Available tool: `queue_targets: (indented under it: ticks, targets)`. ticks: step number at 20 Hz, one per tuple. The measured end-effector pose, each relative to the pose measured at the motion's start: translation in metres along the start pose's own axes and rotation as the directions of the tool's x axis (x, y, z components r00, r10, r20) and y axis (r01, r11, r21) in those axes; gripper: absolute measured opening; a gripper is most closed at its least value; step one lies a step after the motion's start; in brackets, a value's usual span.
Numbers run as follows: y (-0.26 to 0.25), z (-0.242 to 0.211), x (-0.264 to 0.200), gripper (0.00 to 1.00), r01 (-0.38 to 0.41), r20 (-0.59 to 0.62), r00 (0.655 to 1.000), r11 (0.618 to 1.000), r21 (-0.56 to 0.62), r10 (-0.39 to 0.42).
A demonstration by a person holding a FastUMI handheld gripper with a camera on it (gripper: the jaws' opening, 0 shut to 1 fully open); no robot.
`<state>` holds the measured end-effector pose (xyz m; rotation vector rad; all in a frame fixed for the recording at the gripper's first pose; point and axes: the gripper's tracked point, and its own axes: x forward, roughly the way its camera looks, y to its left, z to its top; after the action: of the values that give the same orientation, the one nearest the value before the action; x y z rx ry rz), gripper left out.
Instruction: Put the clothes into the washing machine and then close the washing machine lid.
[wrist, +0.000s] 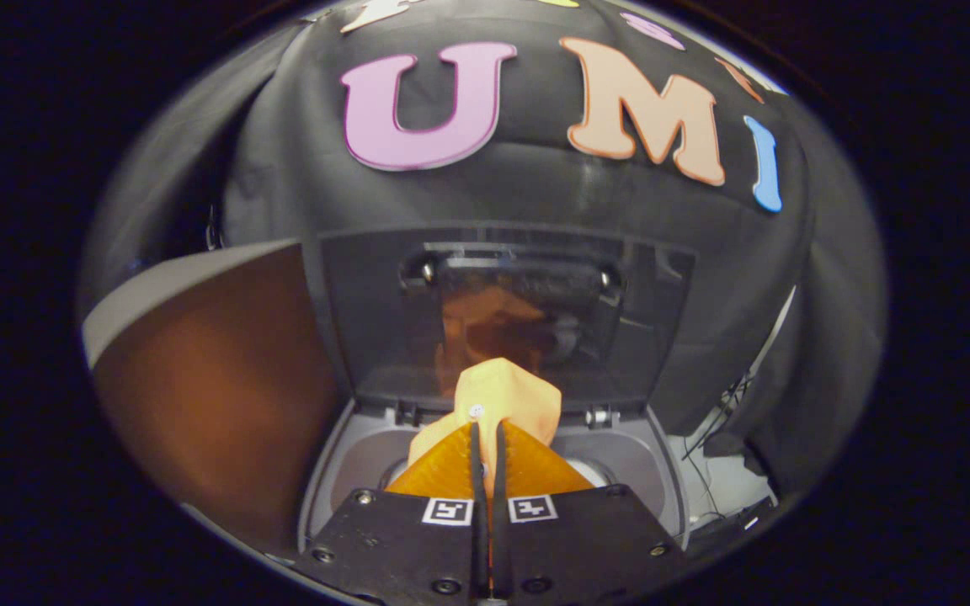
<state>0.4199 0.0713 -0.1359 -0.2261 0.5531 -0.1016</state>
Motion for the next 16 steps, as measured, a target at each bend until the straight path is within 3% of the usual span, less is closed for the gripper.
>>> queue_targets:
  ticks: [10,13,14,16]
  targets:
    - [0.011,-0.094,0.040,0.02,0.003,-0.131,0.991,0.994,0.105,0.011]
    - [0.007,-0.098,0.043,0.03,0.039,-0.173,0.985,0.996,0.078,-0.025]
    - [0.005,-0.099,0.041,0.05,0.058,-0.183,0.982,0.996,0.074,-0.044]
    - [0.005,-0.093,0.039,0.32,0.077,-0.175,0.983,0.993,0.091,-0.060]
